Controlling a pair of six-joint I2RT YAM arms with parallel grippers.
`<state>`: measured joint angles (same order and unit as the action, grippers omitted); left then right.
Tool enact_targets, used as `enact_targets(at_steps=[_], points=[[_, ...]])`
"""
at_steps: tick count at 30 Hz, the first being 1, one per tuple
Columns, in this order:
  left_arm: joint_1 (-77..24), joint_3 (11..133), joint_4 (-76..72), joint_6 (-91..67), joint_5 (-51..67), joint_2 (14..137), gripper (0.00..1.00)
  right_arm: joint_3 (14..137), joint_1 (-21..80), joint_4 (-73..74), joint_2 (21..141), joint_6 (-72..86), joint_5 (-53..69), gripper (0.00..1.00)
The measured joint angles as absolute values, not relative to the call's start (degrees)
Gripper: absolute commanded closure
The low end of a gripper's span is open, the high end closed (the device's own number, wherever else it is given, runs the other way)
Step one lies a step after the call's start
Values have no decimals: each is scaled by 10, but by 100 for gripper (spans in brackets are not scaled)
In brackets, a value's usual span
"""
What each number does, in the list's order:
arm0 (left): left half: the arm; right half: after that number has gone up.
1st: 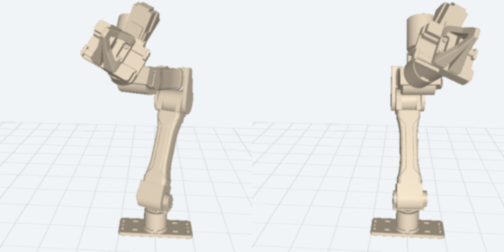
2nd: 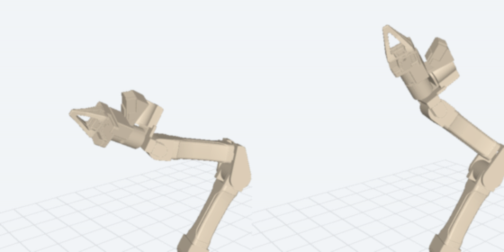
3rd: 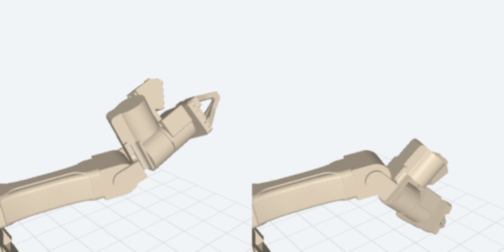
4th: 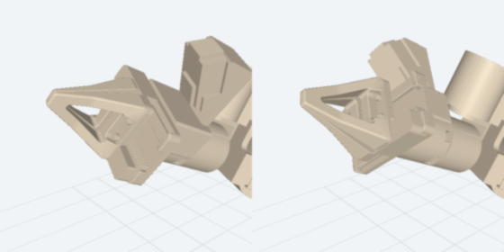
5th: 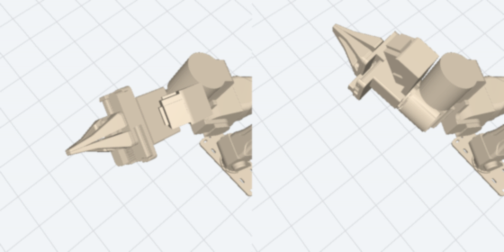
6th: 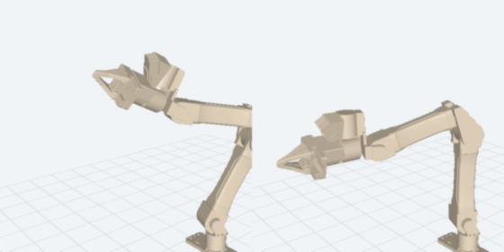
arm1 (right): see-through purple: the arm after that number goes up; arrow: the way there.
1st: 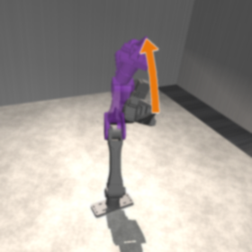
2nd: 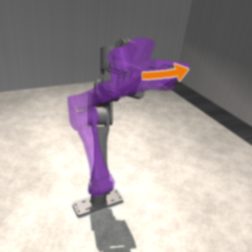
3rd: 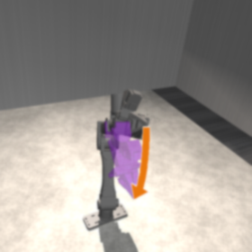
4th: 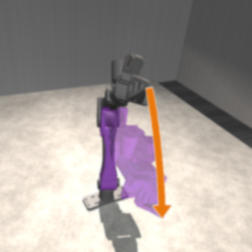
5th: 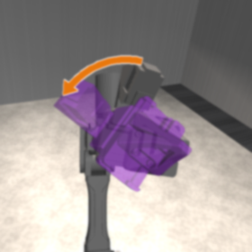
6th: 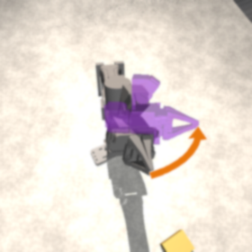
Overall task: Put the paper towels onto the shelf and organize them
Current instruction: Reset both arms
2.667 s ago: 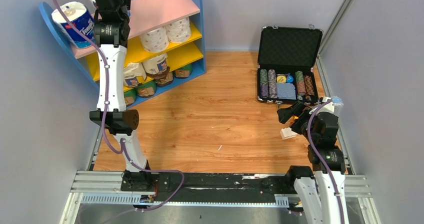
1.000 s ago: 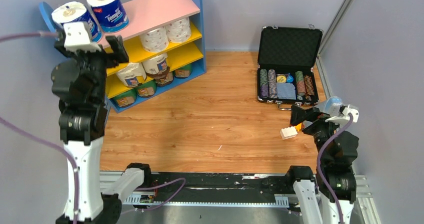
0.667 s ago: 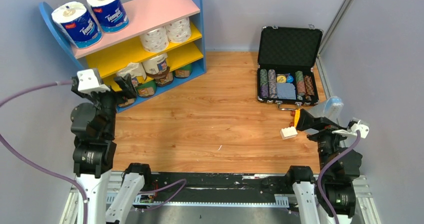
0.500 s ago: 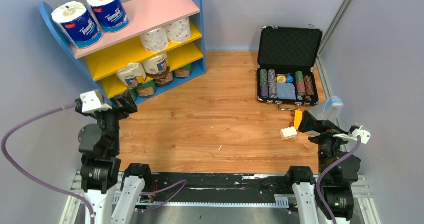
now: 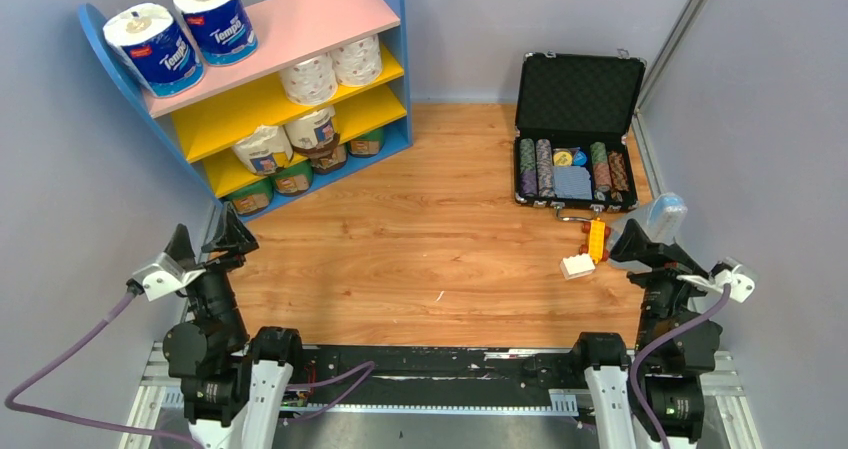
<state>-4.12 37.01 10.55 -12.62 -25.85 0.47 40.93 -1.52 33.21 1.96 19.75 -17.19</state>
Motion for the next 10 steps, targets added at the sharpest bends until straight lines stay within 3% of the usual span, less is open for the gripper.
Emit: enact_targets(at_steps=[10], points=[[-58, 357, 72, -158, -241, 5, 0, 390, -15, 322, 7, 196, -191, 0]])
